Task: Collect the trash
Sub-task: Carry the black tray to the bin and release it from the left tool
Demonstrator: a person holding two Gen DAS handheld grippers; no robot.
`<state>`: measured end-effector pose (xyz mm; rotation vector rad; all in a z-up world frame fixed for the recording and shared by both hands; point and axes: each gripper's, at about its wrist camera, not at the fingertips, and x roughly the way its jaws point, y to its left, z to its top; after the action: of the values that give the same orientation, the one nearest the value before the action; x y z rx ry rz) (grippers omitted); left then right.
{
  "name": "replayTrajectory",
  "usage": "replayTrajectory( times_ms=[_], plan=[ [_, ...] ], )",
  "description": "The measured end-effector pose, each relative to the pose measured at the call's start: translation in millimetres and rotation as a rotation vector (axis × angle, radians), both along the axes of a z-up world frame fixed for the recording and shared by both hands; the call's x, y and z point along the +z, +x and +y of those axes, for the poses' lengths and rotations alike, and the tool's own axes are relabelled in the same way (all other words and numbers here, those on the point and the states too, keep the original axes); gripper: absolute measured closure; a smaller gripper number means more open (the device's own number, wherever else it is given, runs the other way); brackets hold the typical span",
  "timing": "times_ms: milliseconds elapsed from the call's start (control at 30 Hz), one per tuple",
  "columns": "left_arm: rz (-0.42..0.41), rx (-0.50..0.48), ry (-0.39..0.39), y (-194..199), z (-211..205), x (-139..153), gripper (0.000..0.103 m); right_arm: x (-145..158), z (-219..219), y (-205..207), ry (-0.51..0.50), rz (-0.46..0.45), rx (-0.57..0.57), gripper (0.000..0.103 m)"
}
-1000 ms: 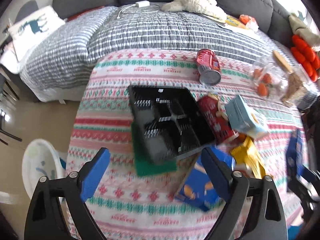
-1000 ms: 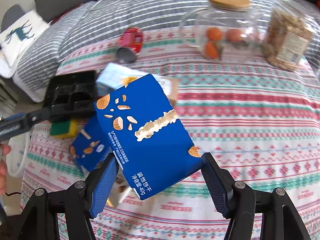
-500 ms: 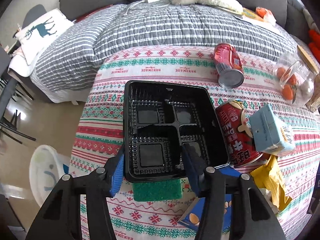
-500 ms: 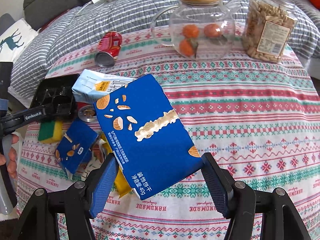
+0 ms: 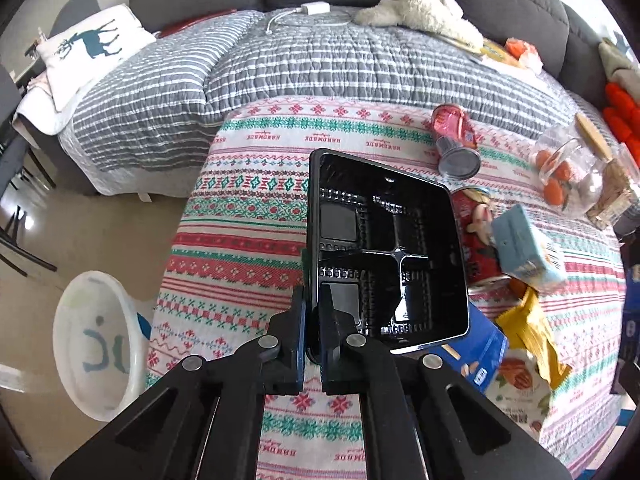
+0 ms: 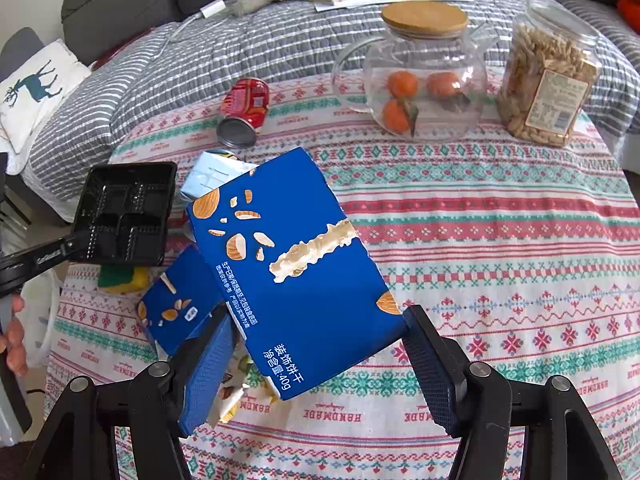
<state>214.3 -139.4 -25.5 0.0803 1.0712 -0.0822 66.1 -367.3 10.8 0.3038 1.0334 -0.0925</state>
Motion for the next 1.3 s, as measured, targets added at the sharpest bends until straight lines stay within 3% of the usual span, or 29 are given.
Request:
replayTrajectory(
  times_ms=[233, 400, 533, 700, 1067, 1300],
  plan=[
    [-0.051, -0.020, -0.086, -28, 32, 22, 0.098, 10, 12, -1, -0.013, -0.020, 0.004, 0.031],
    [-0.085, 0.009, -0.121, -46, 75, 23, 0.098, 14, 33, 4, -0.008, -0.034, 0.033, 0.031],
    [-0.059, 0.042, -0.150, -52, 112, 22, 0.098, 17, 53, 14, 0.014, -0.042, 0.066, 0.031],
    [-0.094, 0.107, -0.094, -64, 163, 28, 0.098, 17, 87, 29, 0.019, -0.045, 0.109, 0.031],
    [-0.022, 0.287, 0.016, -61, 275, -10, 0.098, 3, 174, 64, 0.006, -0.026, 0.240, 0.031],
    [0.022, 0.292, -0.028, -53, 302, -26, 0.096, -12, 217, 81, -0.008, 0.003, 0.298, 0.031]
  ],
)
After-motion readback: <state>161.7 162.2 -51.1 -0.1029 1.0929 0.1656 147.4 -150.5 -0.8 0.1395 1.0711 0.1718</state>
